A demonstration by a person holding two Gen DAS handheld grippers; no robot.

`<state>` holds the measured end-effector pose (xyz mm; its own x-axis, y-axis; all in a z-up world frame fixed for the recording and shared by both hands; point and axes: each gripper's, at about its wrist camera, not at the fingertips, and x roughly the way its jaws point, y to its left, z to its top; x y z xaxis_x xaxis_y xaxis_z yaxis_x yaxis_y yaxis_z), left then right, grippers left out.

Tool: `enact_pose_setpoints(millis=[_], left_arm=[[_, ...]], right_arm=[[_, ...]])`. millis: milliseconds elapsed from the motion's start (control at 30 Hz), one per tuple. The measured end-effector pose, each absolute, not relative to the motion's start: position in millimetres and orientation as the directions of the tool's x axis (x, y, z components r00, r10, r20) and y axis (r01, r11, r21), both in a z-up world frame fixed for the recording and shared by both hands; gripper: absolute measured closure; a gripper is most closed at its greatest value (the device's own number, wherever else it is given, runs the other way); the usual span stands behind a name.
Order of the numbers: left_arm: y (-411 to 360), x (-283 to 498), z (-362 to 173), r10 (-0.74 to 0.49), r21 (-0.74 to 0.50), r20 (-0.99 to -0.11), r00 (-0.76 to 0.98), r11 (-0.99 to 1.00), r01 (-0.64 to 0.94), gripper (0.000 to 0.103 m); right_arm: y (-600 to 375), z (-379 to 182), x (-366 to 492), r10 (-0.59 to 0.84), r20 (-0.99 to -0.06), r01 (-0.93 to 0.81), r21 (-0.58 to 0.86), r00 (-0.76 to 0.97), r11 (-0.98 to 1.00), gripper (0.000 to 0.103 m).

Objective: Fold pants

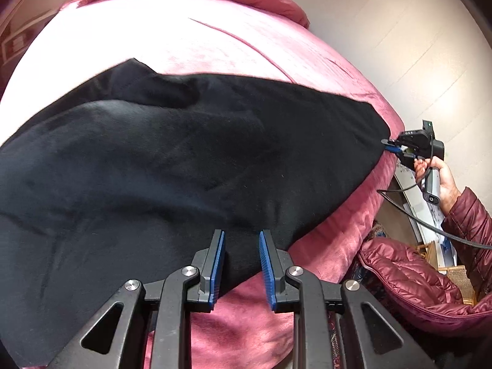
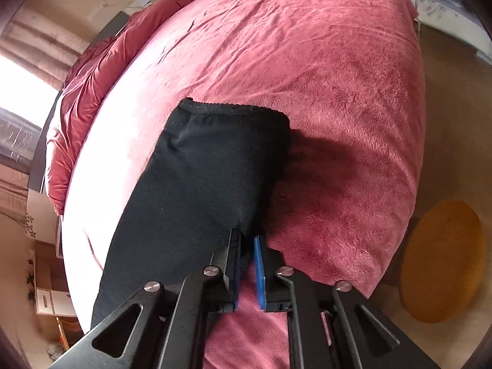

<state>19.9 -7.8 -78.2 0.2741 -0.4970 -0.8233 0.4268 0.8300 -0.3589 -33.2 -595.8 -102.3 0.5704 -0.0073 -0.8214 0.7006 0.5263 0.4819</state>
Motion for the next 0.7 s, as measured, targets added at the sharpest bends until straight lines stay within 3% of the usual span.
enact_pose_setpoints(millis=[167,233,500,700], left_arm=[[21.1,25.3,-65.0,-0.467,-0.352,-0.799,0.379,0.874,0.335,0.078],[35.4,29.1,-63.8,-0.415,-0.319,-0.813,0.409,0.904,0.284,0.078],[77.3,25.8,-71.3,-0.372,-0.331,-0.808,0.457,0.928,0.169,0.078],[81.2,21.5,-77.7,-0.346,-0.287,-0.819,0.457,0.938,0.195,0.078]], right_arm=[[-584.8,-61.6,-38.1,-0.112,-0.815,0.680,0.390,0.569,0.621,0.073],[-567.1,-45.6,-29.8,-0.088,-0.793,0.621,0.397,0.603,0.676,0.069],[-390.8,-34.6,82.0,0.414,-0.751,0.064,0.515,0.514,0.855,0.069],[-241.3,-43.4,152.5,0.604,-0.736,-0.212,0.566,0.306,0.797,0.069]])
